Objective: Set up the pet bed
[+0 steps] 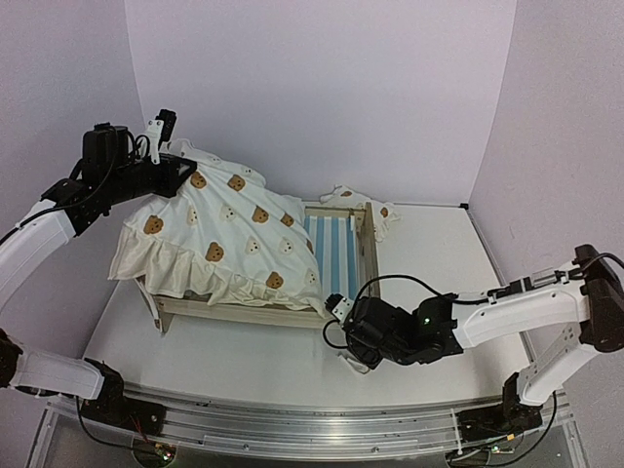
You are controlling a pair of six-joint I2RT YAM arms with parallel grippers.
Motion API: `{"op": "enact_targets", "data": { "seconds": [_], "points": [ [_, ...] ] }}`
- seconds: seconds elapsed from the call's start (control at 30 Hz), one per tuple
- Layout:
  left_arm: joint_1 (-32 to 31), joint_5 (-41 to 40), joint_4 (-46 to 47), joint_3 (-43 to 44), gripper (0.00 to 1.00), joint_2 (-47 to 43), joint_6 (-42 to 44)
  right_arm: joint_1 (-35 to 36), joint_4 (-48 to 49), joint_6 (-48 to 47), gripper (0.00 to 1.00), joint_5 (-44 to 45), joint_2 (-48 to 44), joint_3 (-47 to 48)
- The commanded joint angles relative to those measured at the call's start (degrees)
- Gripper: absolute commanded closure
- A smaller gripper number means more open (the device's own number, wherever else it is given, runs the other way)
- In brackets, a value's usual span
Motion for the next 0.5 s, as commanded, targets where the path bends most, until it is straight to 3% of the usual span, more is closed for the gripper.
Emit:
{"op": "enact_targets", "data": {
  "seconds": [0.0,0.13,0.23,0.37,0.47],
  "points": [
    [0.16,1.18,5.82,3.17,1.0,-0.44,0.43,0.16,5.59,1.48,0.75,5.2,3.75,0.97],
    [0.16,1.07,5.87,3.5,1.0,-0.23,0.74,0.16,5.94,4.17,0.75,10.34,5.78,1.98],
    [0.16,1.26,5.86,3.8,1.0,-0.18,0.78,0.16,5.94,6.37,0.82,15.4,5.62,2.23],
    [0.16,1.21,5.95,3.82,1.0,-0.16,0.61,0.16,5.94,5.92,0.97,15.27,3.19,2.19],
    [0.16,1.2,5.95,3.59,1.0,-0.32,0.45,0.16,5.94,2.69,1.0,13.88,0.07,3.23]
  ]
}}
